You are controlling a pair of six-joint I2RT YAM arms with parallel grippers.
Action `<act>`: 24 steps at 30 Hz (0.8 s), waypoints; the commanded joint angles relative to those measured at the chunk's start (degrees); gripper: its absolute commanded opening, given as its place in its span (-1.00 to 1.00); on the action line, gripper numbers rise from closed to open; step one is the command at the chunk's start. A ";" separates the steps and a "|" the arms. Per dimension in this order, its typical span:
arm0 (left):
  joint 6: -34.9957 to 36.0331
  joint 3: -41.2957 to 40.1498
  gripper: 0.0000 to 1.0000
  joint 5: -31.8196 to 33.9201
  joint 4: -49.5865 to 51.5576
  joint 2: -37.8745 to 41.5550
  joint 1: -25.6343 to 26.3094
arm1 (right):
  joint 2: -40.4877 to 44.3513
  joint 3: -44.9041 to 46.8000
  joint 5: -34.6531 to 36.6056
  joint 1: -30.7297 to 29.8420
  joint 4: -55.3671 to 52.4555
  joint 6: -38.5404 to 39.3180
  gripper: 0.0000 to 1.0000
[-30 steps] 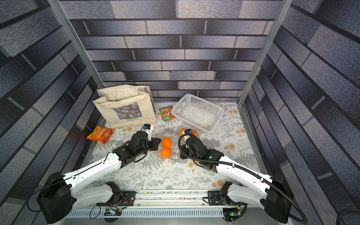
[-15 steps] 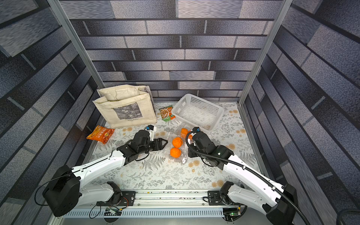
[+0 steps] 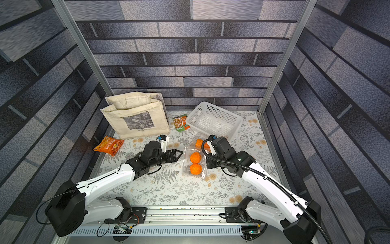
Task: Take oranges out of containers
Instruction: Open the packing box at the center of the board.
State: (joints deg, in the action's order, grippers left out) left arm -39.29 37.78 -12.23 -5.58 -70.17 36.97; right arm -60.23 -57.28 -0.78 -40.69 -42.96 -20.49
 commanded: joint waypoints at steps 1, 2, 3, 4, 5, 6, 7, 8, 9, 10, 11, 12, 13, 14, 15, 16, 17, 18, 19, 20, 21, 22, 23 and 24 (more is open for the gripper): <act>0.71 -1.02 0.55 0.06 -0.62 1.81 -0.32 | -0.83 -2.13 -2.08 0.49 -3.06 2.69 -1.00; 0.77 -1.13 0.55 -0.06 -0.95 1.89 -0.33 | -1.22 -2.34 -2.99 0.56 -2.95 3.02 -1.00; 0.74 -1.21 0.56 -0.24 -1.30 1.99 -0.34 | -1.68 -2.42 -4.76 0.82 -2.62 3.38 -1.00; 0.74 -1.39 0.56 -0.44 -1.51 2.07 -0.32 | -2.11 -2.46 -7.04 1.19 -2.01 3.65 -1.00; 0.85 -1.50 0.58 -0.73 -1.89 2.22 -0.33 | -2.61 -2.42 -9.16 1.60 -1.47 3.72 -1.00; 1.12 -1.75 0.60 -1.18 -2.44 2.45 -0.36 | -2.94 -2.34 -11.69 2.06 -0.58 3.79 -1.00; 1.27 -1.96 0.61 -1.60 -3.03 2.59 -0.28 | -3.40 -2.16 -13.89 2.59 0.07 3.92 -1.00; 1.40 -2.21 0.62 -2.02 -3.47 2.89 -0.32 | -3.70 -2.14 -15.18 3.07 0.41 4.00 -1.00; 1.57 -2.64 0.71 -2.40 -4.29 3.26 -0.29 | -3.93 -1.82 -16.43 3.64 0.77 4.10 -1.00; 1.51 -3.11 0.83 -2.66 -5.20 3.70 -0.28 | -4.19 -1.55 -17.92 4.58 0.98 4.25 -1.00; 1.46 -3.66 0.86 -2.78 -5.88 4.22 -0.31 | -4.31 -1.26 -19.81 5.45 1.21 4.50 -1.00; 1.57 -4.12 0.87 -2.76 -6.71 4.66 -0.22 | -4.29 -1.05 -21.05 6.44 1.25 4.52 -1.00; 1.54 -4.51 0.87 -2.78 -7.34 5.19 -0.23 | -4.20 -1.08 -21.13 7.13 0.90 4.64 -1.00; 1.58 -4.80 0.88 -2.80 -7.71 5.48 -0.19 | -4.07 -1.02 -21.08 7.57 0.54 4.88 -1.00; 1.74 -5.04 0.88 -2.89 -8.02 5.82 -0.22 | -3.92 -1.01 -21.42 8.01 0.23 5.18 -1.00; 1.98 -5.21 0.89 -2.89 -8.13 6.12 -0.23 | -3.64 -1.08 -21.69 8.32 -0.03 5.37 -1.00; 2.17 -5.26 0.89 -2.89 -8.06 6.18 -0.17 | -3.53 -1.08 -21.49 8.41 -0.23 5.52 -1.00; 2.44 -5.26 0.89 -2.74 -7.91 6.23 -0.22 | -3.37 -1.17 -21.25 8.52 -0.53 5.52 -1.00; 2.63 -5.35 0.91 -2.64 -7.71 6.23 -0.22 | -3.36 -1.17 -21.20 8.61 -0.56 5.42 -1.00; 2.85 -5.35 0.95 -2.52 -7.61 6.20 -0.21 | -3.49 -1.09 -21.35 8.60 -0.55 5.54 -1.00; 3.05 -5.50 1.00 -2.54 -7.44 6.11 -0.19 | -3.81 -1.08 -21.42 8.68 -0.54 5.41 -1.00; 3.18 -5.42 1.00 -2.54 -7.21 6.02 -0.11 | -4.21 -0.92 -21.39 8.69 -0.55 5.37 -1.00; 3.29 -5.35 1.00 -2.49 -6.99 5.93 -0.09 | -4.64 -0.91 -20.61 8.63 -1.16 5.28 -0.88; 3.46 -5.47 1.00 -2.37 -6.73 5.93 -0.04 | -5.05 -0.95 -19.19 8.67 -1.79 5.31 -0.57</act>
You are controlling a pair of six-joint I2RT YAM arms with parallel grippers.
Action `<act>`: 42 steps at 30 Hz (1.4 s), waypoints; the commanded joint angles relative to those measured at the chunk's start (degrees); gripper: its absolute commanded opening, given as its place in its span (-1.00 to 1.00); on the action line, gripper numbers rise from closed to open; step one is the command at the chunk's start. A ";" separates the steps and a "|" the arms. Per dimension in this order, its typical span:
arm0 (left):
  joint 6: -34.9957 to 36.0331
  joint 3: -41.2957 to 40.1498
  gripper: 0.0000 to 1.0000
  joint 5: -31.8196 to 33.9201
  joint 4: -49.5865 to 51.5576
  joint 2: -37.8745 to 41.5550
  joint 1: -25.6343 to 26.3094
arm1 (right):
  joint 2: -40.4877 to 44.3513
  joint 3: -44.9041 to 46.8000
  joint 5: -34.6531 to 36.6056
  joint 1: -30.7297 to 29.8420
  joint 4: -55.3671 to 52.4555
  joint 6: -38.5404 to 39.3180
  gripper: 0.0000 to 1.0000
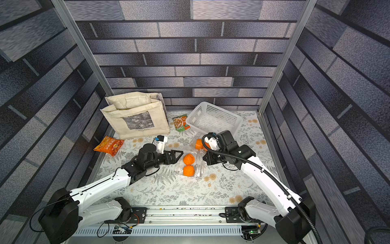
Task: Take oranges out of containers
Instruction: Open the packing box at the center of the board, then pick up the orange from the packing box.
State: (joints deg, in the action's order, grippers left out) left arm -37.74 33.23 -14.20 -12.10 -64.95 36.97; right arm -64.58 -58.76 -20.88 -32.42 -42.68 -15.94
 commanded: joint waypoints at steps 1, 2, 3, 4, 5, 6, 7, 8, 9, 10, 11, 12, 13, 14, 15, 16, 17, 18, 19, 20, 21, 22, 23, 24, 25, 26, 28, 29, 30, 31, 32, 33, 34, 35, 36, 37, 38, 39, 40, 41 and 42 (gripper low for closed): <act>1.88 -0.90 1.00 -0.16 0.03 0.80 -0.08 | -0.89 0.44 2.68 0.43 -2.59 0.79 -0.27; 2.01 -1.09 1.00 0.08 0.21 0.95 0.01 | -0.75 0.56 4.80 0.43 -3.15 0.75 -0.02; 2.13 -1.15 1.00 0.47 0.46 1.13 0.05 | -0.38 0.75 7.22 0.39 -3.20 0.69 0.21; 2.22 -1.26 1.00 0.96 0.70 1.30 0.11 | 0.00 1.04 8.87 0.40 -3.19 0.51 0.31; 2.41 -1.31 1.00 1.41 0.91 1.42 0.17 | 0.54 1.22 9.68 0.43 -2.90 0.51 0.33; 2.60 -1.30 1.00 1.77 1.31 1.40 0.16 | 1.22 1.32 10.20 0.40 -2.62 0.69 0.33; 2.74 -1.12 1.00 2.08 1.81 1.48 0.20 | 1.99 1.37 11.07 0.35 -2.54 0.57 0.33; 2.97 -1.03 1.00 2.32 2.27 1.40 0.16 | 2.99 1.37 12.67 0.40 -2.58 0.48 0.36; 3.02 -0.90 1.00 2.54 2.59 1.47 0.12 | 4.15 1.37 14.74 0.43 -2.68 0.33 0.39; 3.10 -0.92 1.00 2.74 2.69 1.56 0.26 | 5.27 1.22 16.71 0.43 -2.84 0.30 0.41; 3.05 -1.00 1.00 2.98 2.59 1.70 0.23 | 6.60 1.21 18.98 0.38 -2.94 0.21 0.44; 3.02 -1.05 1.00 3.22 2.60 1.83 0.36 | 7.79 1.06 20.77 0.43 -3.00 0.08 0.46; 3.03 -1.07 1.00 3.53 2.61 2.01 0.38 | 8.57 0.85 21.85 0.37 -2.85 0.17 0.48; 3.11 -1.22 1.00 3.96 2.55 2.17 0.43 | 9.43 0.51 22.30 0.35 -2.52 0.05 0.48; 3.12 -1.45 1.00 4.54 2.53 2.41 0.54 | 9.56 0.11 21.88 0.43 -1.72 -0.25 0.47; 3.11 -1.78 1.00 5.07 2.24 2.62 0.63 | 9.41 -0.20 20.91 0.39 -0.70 -0.80 0.46; 3.09 -2.36 1.00 5.59 1.55 2.87 0.72 | 8.81 -0.34 19.08 0.38 0.71 -1.43 0.46; 2.99 -2.85 1.00 5.90 0.96 3.06 0.71 | 7.67 -0.30 16.77 0.34 2.54 -2.01 0.44; 3.00 -3.12 1.00 6.02 0.69 3.29 0.81 | 6.64 0.08 14.72 0.29 4.69 -2.56 0.44; 3.00 -3.33 1.00 6.06 0.72 3.49 0.78 | 5.38 1.04 12.26 0.25 7.48 -4.20 0.44; 3.18 -3.43 1.00 6.35 1.11 3.85 0.85 | 4.19 2.17 10.48 0.04 10.32 -5.85 0.43; 3.24 -3.52 1.00 6.69 1.50 4.31 0.98 | 3.14 3.11 9.76 -0.38 12.96 -7.38 0.43; 3.49 -3.97 1.00 7.30 1.77 5.04 1.29 | 1.60 4.21 9.72 -1.20 15.68 -8.76 0.42; 3.59 -4.70 1.00 8.31 1.73 5.99 1.69 | 0.11 4.81 10.36 -2.31 17.56 -9.41 0.41; 3.81 -5.41 1.00 8.95 1.56 6.86 2.02 | -1.54 4.78 11.37 -3.54 18.48 -9.45 0.41; 3.90 -6.48 1.00 10.15 1.38 8.22 2.52 | -3.49 4.24 12.55 -4.97 18.97 -9.15 0.40; 2.78 -8.76 1.00 12.84 1.87 10.86 3.75 | -7.10 2.46 13.99 -7.29 19.35 -8.50 0.39; 1.85 -10.35 1.00 14.32 1.75 12.58 4.55 | -8.76 1.57 14.08 -8.27 19.98 -8.30 0.39; 1.02 -12.14 1.00 15.88 1.35 14.30 5.51 | -10.36 0.99 14.11 -8.95 20.93 -8.27 0.40; 0.54 -13.51 1.00 17.26 0.92 15.90 6.52 | -11.69 0.70 14.11 -9.34 21.93 -8.28 0.40; 0.10 -15.02 1.00 19.18 0.64 17.74 7.72 | -13.30 0.58 13.98 -9.70 23.16 -8.37 0.41; -0.16 -16.20 1.00 21.18 0.58 19.49 8.78 | -15.06 0.36 14.20 -9.90 24.04 -8.46 0.45; -0.45 -17.40 1.00 22.72 0.65 20.89 9.46 | -16.66 0.07 14.65 -10.17 24.35 -8.59 0.47; -1.18 -18.19 1.00 23.97 1.21 22.38 9.70 | -18.41 -0.43 14.91 -10.43 24.44 -8.57 0.47; -1.74 -18.61 1.00 24.67 2.27 23.84 9.70 | -20.16 -0.90 15.13 -10.55 24.56 -8.48 0.47; -1.91 -18.88 1.00 25.04 2.99 24.93 9.74 | -21.49 -1.16 15.27 -10.71 24.73 -8.57 0.47; -1.94 -19.13 1.00 25.49 3.69 26.11 9.70 | -22.77 -1.35 15.37 -10.88 25.27 -8.57 0.47; -2.07 -19.13 1.00 25.77 4.50 26.93 9.75 | -23.84 -1.45 15.30 -11.06 25.91 -8.64 0.47; -1.93 -19.25 1.00 25.79 5.00 27.50 9.77 | -24.64 -1.68 15.21 -11.17 26.35 -8.70 0.47; -1.85 -19.32 1.00 25.72 5.44 28.00 9.70 | -25.56 -1.76 15.16 -11.41 26.50 -8.69 0.47; -1.85 -19.27 1.00 25.82 5.88 28.28 9.74 | -26.48 -1.72 15.10 -11.73 26.30 -8.50 0.47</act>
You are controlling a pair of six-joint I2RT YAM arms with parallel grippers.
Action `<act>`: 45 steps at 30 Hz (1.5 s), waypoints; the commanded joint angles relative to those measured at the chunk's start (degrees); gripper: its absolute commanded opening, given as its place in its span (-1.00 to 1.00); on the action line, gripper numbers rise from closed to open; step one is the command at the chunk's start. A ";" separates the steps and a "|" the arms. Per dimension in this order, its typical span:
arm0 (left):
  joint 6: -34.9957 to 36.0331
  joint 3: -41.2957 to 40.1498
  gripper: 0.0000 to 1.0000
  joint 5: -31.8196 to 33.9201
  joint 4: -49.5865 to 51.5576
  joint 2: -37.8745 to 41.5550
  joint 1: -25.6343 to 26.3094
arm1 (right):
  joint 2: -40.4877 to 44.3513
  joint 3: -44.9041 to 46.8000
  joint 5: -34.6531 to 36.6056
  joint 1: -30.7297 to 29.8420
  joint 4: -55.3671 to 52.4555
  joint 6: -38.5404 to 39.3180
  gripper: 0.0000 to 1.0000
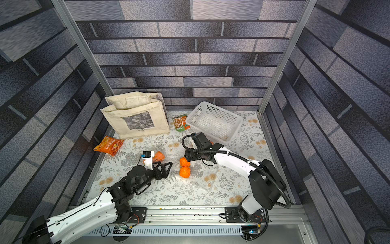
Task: Take oranges out of containers
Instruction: Pick up the orange from the packing box.
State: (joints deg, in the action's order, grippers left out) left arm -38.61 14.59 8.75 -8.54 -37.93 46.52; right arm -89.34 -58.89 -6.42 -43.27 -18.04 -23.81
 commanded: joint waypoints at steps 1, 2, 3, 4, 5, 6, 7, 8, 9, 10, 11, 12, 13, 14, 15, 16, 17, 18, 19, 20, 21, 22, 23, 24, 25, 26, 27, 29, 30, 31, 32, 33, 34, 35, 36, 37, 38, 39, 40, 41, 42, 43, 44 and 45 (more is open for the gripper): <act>-0.90 -0.68 1.00 2.85 2.38 1.42 0.09 | -2.46 -3.96 0.56 -1.09 1.37 -0.45 0.47; -0.90 -0.75 1.00 2.81 2.38 1.41 0.07 | -3.25 -4.56 0.61 -1.40 0.94 -0.29 0.46; -0.82 -0.64 1.00 2.83 2.30 1.35 0.02 | -3.93 -4.90 0.36 -1.62 0.75 -0.27 0.46; -0.69 -0.60 1.00 2.68 2.21 1.13 -0.03 | -4.47 -5.20 0.18 -1.84 0.72 -0.33 0.46; -0.55 -0.45 1.00 2.43 1.97 0.79 -0.08 | -4.95 -5.34 -0.02 -2.11 0.73 -0.31 0.46; -0.45 -0.36 1.00 2.18 1.71 0.41 -0.10 | -5.33 -5.42 -0.19 -2.37 0.73 -0.30 0.46; -0.16 -0.22 1.00 1.74 1.30 0.01 -0.11 | -5.71 -5.51 -0.28 -2.63 0.73 -0.36 0.46; 0.14 -0.12 1.00 1.28 0.84 -0.57 -0.20 | -6.20 -5.61 -0.52 -2.80 0.73 -0.35 0.47; 0.27 0.03 1.00 0.95 0.36 -1.02 -0.18 | -6.67 -5.74 -0.74 -2.99 0.65 -0.33 0.47; 0.36 0.15 1.00 0.60 0.04 -1.61 -0.14 | -7.22 -5.83 -1.02 -3.14 0.47 -0.30 0.47; 0.46 0.42 1.00 0.25 -0.31 -2.19 -0.12 | -7.66 -6.04 -1.12 -3.31 0.25 -0.31 0.47; 0.57 0.68 1.00 0.09 -0.43 -2.63 -0.19 | -8.11 -6.18 -1.08 -3.48 0.06 -0.40 0.47; 0.80 0.85 1.00 -0.16 -0.50 -3.13 -0.18 | -8.37 -6.23 -1.06 -3.73 -0.27 -0.39 0.47; 0.93 1.13 1.00 -0.39 -0.68 -3.51 -0.19 | -8.61 -6.23 -0.96 -3.93 -0.33 -0.44 0.47; 0.93 1.14 1.00 -0.42 -0.92 -3.76 -0.20 | -8.73 -6.08 -0.77 -4.10 -0.41 -0.29 0.47; 0.91 1.23 1.00 -0.48 -1.16 -4.02 -0.18 | -8.90 -5.89 -0.53 -4.35 -0.43 -0.34 0.47; 0.91 1.20 1.00 -0.45 -1.51 -4.19 -0.19 | -9.03 -5.81 -0.29 -4.45 -0.50 -0.40 0.47; 0.92 1.19 1.00 -0.53 -1.72 -4.35 -0.15 | -9.33 -5.71 -0.08 -4.55 -0.50 -0.34 0.47; 0.93 1.15 1.00 -0.60 -1.91 -4.54 -0.19 | -9.70 -5.60 -0.02 -4.62 -0.44 -0.40 0.47; 0.98 1.28 1.00 -0.75 -2.08 -4.68 -0.19 | -10.14 -5.66 -0.10 -4.65 -0.41 -0.44 0.45; 0.93 1.25 1.00 -0.76 -2.10 -4.86 -0.20 | -10.68 -5.79 -0.25 -4.80 -0.42 -0.48 0.43; 0.90 1.23 1.00 -0.84 -2.20 -5.01 -0.19 | -11.23 -5.98 -0.34 -4.94 -0.58 -0.52 0.42; 0.88 1.40 1.00 -0.85 -2.26 -5.04 -0.14 | -11.68 -6.22 -0.36 -5.07 -0.75 -0.56 0.40; 0.86 1.37 1.00 -0.94 -2.28 -5.00 -0.20 | -12.05 -6.30 -0.28 -5.20 -0.77 -0.46 0.40; 0.88 1.40 1.00 -0.94 -2.28 -5.01 -0.20 | -12.38 -6.44 -0.23 -5.25 -0.74 -0.44 0.38; 0.87 1.35 1.00 -0.93 -2.28 -5.02 -0.18 | -12.65 -6.69 0.03 -5.33 -1.12 -0.41 0.37; 0.80 1.39 1.00 -0.96 -2.36 -4.98 -0.18 | -12.99 -7.16 0.76 -5.45 -1.96 -0.23 0.36; 0.81 1.35 1.00 -0.94 -2.44 -5.03 -0.20 | -13.47 -7.96 2.40 -5.84 -3.45 0.71 0.36; 0.67 1.34 1.00 -0.97 -2.58 -5.09 -0.17 | -13.55 -8.12 2.79 -5.86 -3.58 0.70 0.36; 0.71 1.30 1.00 -0.97 -2.70 -5.15 -0.20 | -13.58 -8.14 2.81 -5.87 -3.58 0.79 0.36; 0.63 1.32 1.00 -0.93 -2.80 -5.32 -0.13 | -13.66 -8.17 2.95 -5.84 -3.62 0.88 0.36; 0.62 1.32 1.00 -1.00 -2.88 -5.45 -0.20 | -13.76 -8.23 3.07 -5.86 -3.62 0.87 0.36; 0.60 1.25 1.00 -1.02 -2.93 -5.59 -0.20 | -14.05 -8.41 3.34 -5.87 -3.81 0.98 0.36; 0.61 1.38 1.00 -1.10 -3.04 -5.68 -0.16 | -14.46 -8.67 3.37 -5.87 -4.13 1.06 0.36; 0.53 1.41 1.00 -1.16 -3.13 -5.69 -0.20 | -14.93 -9.07 3.51 -5.87 -4.78 1.24 0.34; 0.53 1.40 1.00 -1.15 -3.15 -5.76 -0.20 | -15.69 -9.87 3.56 -5.94 -5.77 1.73 0.33; 0.47 1.36 1.00 -1.18 -3.24 -5.75 -0.18 | -16.21 -10.45 3.78 -5.95 -6.67 2.27 0.33; 0.48 1.47 1.00 -1.16 -3.24 -5.75 -0.23 | -16.52 -10.87 4.28 -6.04 -7.44 2.69 0.34; 0.55 1.49 1.00 -1.26 -3.20 -5.72 -0.25 | -16.57 -10.89 4.56 -6.04 -7.66 3.01 0.35; 0.55 1.52 1.00 -1.30 -3.16 -5.74 -0.24 | -16.44 -10.63 4.66 -6.03 -7.50 3.15 0.36; 0.54 1.55 1.00 -1.33 -3.07 -5.52 -0.24 | -16.24 -10.33 4.62 -6.04 -7.21 3.20 0.37; 0.49 1.44 1.00 -1.25 -2.98 -5.46 -0.29 | -16.07 -9.99 4.37 -6.04 -6.74 2.94 0.37; 0.47 1.47 1.00 -1.14 -2.94 -5.38 -0.29 | -16.04 -9.76 4.39 -6.04 -6.42 2.67 0.37; 0.39 1.37 1.00 -1.13 -2.98 -5.39 -0.24 | -16.12 -9.75 4.35 -6.03 -6.28 2.47 0.37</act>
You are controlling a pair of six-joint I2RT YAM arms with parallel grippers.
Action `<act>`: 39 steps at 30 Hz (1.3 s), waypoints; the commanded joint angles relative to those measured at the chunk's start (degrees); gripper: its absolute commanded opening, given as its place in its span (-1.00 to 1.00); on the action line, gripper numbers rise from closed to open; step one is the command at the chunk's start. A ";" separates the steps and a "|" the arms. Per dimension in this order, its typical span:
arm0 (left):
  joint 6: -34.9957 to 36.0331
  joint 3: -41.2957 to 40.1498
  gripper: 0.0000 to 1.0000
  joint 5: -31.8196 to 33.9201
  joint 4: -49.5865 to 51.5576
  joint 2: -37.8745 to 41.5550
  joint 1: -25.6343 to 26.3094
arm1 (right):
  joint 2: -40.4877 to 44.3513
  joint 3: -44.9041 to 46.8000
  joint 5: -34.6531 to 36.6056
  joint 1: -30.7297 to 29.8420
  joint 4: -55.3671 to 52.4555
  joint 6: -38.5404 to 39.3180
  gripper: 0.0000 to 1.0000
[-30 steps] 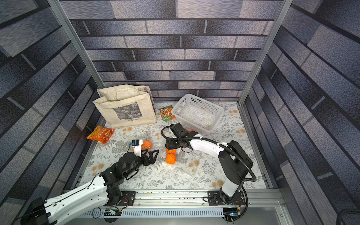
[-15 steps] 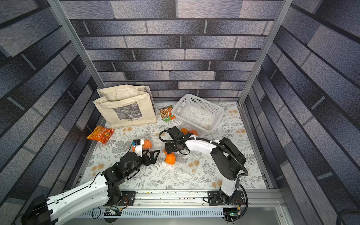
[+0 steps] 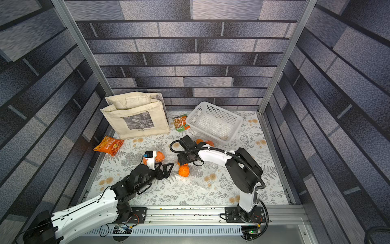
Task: Take oranges out of containers
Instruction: Pick up the orange from the packing box, then place the orange in the basket.
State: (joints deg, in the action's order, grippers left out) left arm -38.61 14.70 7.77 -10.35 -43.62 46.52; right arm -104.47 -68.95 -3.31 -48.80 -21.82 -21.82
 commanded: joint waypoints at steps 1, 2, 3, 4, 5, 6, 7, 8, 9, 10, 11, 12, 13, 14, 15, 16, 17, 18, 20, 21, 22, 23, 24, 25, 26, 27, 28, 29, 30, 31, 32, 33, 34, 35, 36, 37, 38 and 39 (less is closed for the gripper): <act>0.39 1.25 1.00 -0.12 -1.29 0.35 -0.29 | -1.26 0.15 1.19 -0.49 -2.73 0.43 0.37; 0.44 1.29 1.00 -0.09 -1.42 0.22 -0.29 | -1.72 -0.19 1.29 -0.51 -3.02 0.39 0.37; 0.45 1.30 1.00 -0.14 -1.59 0.11 -0.27 | -2.16 -0.29 1.26 -0.51 -3.16 0.40 0.37; 0.47 1.46 1.00 -0.17 -1.76 -0.19 -0.29 | -2.45 -0.40 1.22 -0.51 -2.99 0.45 0.36; 0.43 1.62 1.00 -0.31 -1.86 -0.30 -0.27 | -2.53 -0.19 1.06 -0.51 -2.56 0.16 0.34; 0.41 1.81 1.00 -0.46 -2.04 -0.52 -0.29 | -2.72 -0.10 0.80 -0.57 -2.19 0.08 0.30; 0.46 1.89 1.00 -0.54 -2.13 -0.75 -0.29 | -2.88 -0.18 0.61 -0.54 -1.98 -0.09 0.23; 0.46 1.97 1.00 -0.63 -2.21 -0.92 -0.29 | -3.02 -0.26 0.20 -0.58 -1.99 -0.01 0.17; 0.48 2.01 1.00 -0.77 -2.22 -1.09 -0.29 | -3.03 -0.42 0.01 -0.54 -1.97 -0.05 0.10; 0.48 2.13 1.00 -0.81 -2.22 -1.15 -0.29 | -2.99 -0.42 0.03 -0.55 -1.92 0.01 0.04; 0.48 2.09 1.00 -0.83 -2.22 -1.12 -0.25 | -2.73 -0.36 0.05 -0.57 -1.67 0.04 -0.02; 0.50 2.11 1.00 -0.79 -2.22 -1.12 -0.26 | -2.07 -0.04 -0.01 -0.57 -1.35 0.06 -0.08; 0.53 2.10 1.00 -0.80 -2.22 -1.12 -0.34 | -1.38 0.25 0.05 -0.60 -1.08 0.02 -0.14; 0.48 2.00 1.00 -0.80 -2.14 -1.08 -0.36 | -0.42 0.67 0.38 -0.56 -0.87 0.05 -0.17; 0.47 2.03 1.00 -0.85 -2.13 -1.03 -0.38 | 0.71 0.89 0.73 -0.59 -0.76 -0.04 -0.18; 0.50 1.95 1.00 -0.91 -2.18 -0.88 -0.37 | 1.71 1.08 0.98 -0.60 -0.76 -0.10 -0.18; 0.44 1.92 1.00 -0.84 -2.13 -0.79 -0.38 | 2.99 1.30 1.21 -0.60 -0.85 -0.15 -0.18; 0.38 1.89 1.00 -0.77 -1.98 -0.77 -0.38 | 4.34 1.51 1.29 -0.60 -0.77 -0.14 -0.18; 0.38 1.82 1.00 -0.82 -1.96 -0.65 -0.36 | 6.81 1.80 1.23 -0.53 -0.72 -0.15 -0.20; 0.29 1.72 1.00 -0.75 -1.96 -0.51 -0.38 | 8.04 1.80 0.90 -0.55 -0.63 -0.15 -0.21; 0.38 1.80 1.00 -0.85 -1.96 -0.44 -0.38 | 9.02 1.67 0.59 -0.51 -0.59 -0.15 -0.21; 0.37 1.82 1.00 -0.83 -1.96 -0.43 -0.42 | 10.16 1.46 0.24 -0.51 -0.68 -0.23 -0.22; 0.31 1.78 1.00 -0.84 -2.05 -0.51 -0.48 | 11.08 1.10 0.04 -0.51 -0.89 -0.23 -0.21; 0.35 1.82 1.00 -0.98 -2.05 -0.53 -0.55 | 11.96 0.72 -0.02 -0.47 -1.08 -0.24 -0.22; 0.35 1.91 1.00 -1.01 -2.13 -0.59 -0.60 | 12.79 0.26 0.32 -0.38 -1.58 -0.02 -0.22; 0.32 1.86 1.00 -1.09 -2.30 -0.65 -0.64 | 13.60 -0.37 0.72 -0.20 -2.02 0.23 -0.22; 0.36 1.87 1.00 -1.22 -2.47 -0.60 -0.64 | 14.26 -0.87 1.08 -0.02 -2.57 0.74 -0.22; 0.37 1.91 1.00 -1.30 -2.72 -0.70 -0.64 | 14.84 -1.73 1.28 0.56 -3.29 1.33 -0.22; 0.31 1.98 1.00 -1.42 -2.91 -0.78 -0.64 | 15.30 -2.58 1.53 1.34 -3.88 2.04 -0.22; 0.45 2.00 1.00 -1.42 -3.13 -0.85 -0.64 | 15.54 -3.33 1.80 2.26 -4.45 2.66 -0.22; 0.53 2.00 1.00 -1.54 -3.43 -1.00 -0.63 | 15.82 -4.17 1.70 3.67 -4.92 3.06 -0.22; 0.66 2.04 1.00 -1.63 -3.66 -1.14 -0.69 | 15.90 -5.08 1.20 5.35 -5.18 3.34 -0.22; 0.81 2.15 1.00 -1.83 -3.86 -1.27 -0.73 | 15.97 -5.77 0.73 7.06 -5.29 3.95 -0.22; 1.03 2.25 1.00 -2.25 -4.12 -1.46 -0.69 | 15.98 -6.78 0.90 8.76 -5.48 4.67 -0.22; 1.24 2.35 1.00 -2.68 -4.30 -1.64 -0.72 | 15.76 -7.62 1.32 10.17 -5.81 5.56 -0.22; 1.55 2.65 1.00 -3.42 -4.54 -1.88 -0.73 | 15.34 -8.84 1.93 11.77 -6.22 6.66 -0.22; 1.93 2.83 1.00 -4.37 -4.74 -2.15 -0.66 | 14.71 -10.20 2.27 13.83 -6.83 7.45 -0.22; 2.32 3.05 1.00 -5.07 -5.01 -2.38 -0.73 | 13.91 -11.29 2.07 15.69 -7.34 7.76 -0.22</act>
State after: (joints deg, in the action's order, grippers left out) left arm -38.15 15.62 5.41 -13.37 -45.50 46.30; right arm -89.78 -76.79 -2.59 -36.75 -26.15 -17.12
